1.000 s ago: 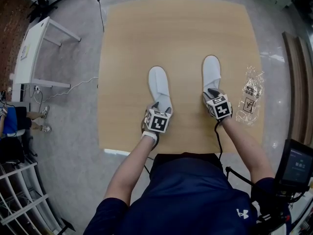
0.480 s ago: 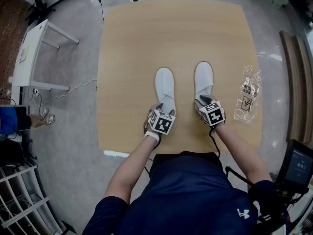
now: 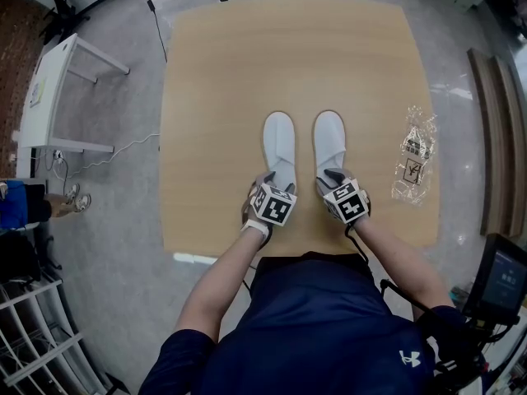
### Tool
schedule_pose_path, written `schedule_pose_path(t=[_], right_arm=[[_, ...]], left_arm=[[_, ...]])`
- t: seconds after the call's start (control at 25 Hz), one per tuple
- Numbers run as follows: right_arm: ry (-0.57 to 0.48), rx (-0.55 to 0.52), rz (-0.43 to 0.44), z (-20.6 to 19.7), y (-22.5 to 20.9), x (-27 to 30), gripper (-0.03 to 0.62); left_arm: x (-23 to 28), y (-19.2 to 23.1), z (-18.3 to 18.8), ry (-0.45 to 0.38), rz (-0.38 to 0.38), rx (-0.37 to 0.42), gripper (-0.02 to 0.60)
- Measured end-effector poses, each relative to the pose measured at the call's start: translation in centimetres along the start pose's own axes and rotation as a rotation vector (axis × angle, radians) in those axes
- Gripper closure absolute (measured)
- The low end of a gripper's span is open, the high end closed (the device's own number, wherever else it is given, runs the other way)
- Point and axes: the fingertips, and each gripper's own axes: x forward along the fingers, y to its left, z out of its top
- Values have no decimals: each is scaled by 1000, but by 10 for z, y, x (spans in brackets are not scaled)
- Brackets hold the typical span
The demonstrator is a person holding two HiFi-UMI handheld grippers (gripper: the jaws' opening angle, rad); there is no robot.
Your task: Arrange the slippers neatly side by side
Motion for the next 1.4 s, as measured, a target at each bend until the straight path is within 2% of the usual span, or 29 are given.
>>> schedule_pose_path(t=[0.08, 0.16, 0.32, 0.48, 0.64, 0.88, 1.0, 1.08, 1.12, 1.4], right_arm=[[-26, 21, 5, 6, 0, -7, 473], [-99, 48, -9, 23, -7, -22, 474], [-217, 89, -119, 58, -52, -47, 461], [-177, 141, -154, 61, -92, -35, 406], [-117, 204, -124, 53, -94, -16, 399], [-102, 269, -112, 42, -78, -9, 467], [-99, 286, -91, 38, -69, -8, 505], [-113, 300, -77, 39, -64, -9, 536], [-119, 307, -71, 40, -62, -9, 545], [-117, 299, -47, 42, -53, -8, 549]], left_arm=[[-6, 0, 5, -25, 1, -11, 332], [-20, 8, 17, -80, 15, -34, 353], [-36, 34, 40, -139, 50, -35, 354], [-29, 55, 55, -146, 67, -44, 354], [-9, 54, 57, -106, 16, -85, 354], [-6, 55, 50, -64, -1, -157, 427], [-6, 51, 47, -70, -5, -178, 461], [-9, 45, 48, -86, -19, -201, 529], [-11, 41, 49, -89, -30, -207, 538], [-4, 23, 40, -58, -72, -57, 535]])
